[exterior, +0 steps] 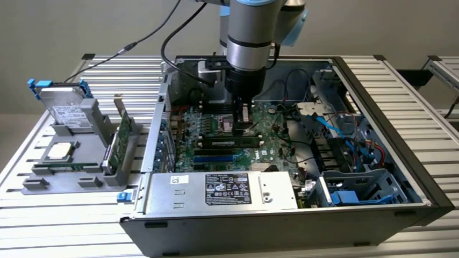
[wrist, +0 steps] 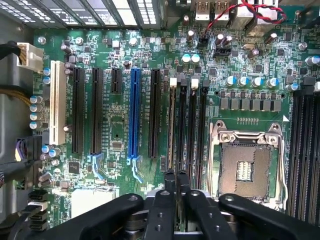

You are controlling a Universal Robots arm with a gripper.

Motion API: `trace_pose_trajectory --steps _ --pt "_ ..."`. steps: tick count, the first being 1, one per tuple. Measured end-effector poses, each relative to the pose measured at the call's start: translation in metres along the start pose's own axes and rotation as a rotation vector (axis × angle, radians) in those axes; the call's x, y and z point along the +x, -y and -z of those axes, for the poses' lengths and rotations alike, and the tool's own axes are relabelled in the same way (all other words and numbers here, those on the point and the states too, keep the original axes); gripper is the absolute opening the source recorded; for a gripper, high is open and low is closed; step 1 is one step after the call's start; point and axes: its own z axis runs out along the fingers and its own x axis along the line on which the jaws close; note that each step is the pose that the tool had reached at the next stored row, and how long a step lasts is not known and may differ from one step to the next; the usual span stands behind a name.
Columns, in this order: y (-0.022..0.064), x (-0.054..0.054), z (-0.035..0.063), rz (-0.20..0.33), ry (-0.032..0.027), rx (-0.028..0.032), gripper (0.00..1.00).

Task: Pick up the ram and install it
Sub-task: 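Insert the ram into the slot, then press down the ram until it locks into place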

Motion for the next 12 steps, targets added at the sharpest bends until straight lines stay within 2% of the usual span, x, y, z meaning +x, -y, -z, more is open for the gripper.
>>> trace_pose_trajectory --steps 4,12 --pt "-0.0029 0.0009 0.0000 0.000 -0.0002 -0.0002 0.10" --pt "-0.0032 0.0009 -0.0001 0.000 -0.0002 -0.0001 0.10"
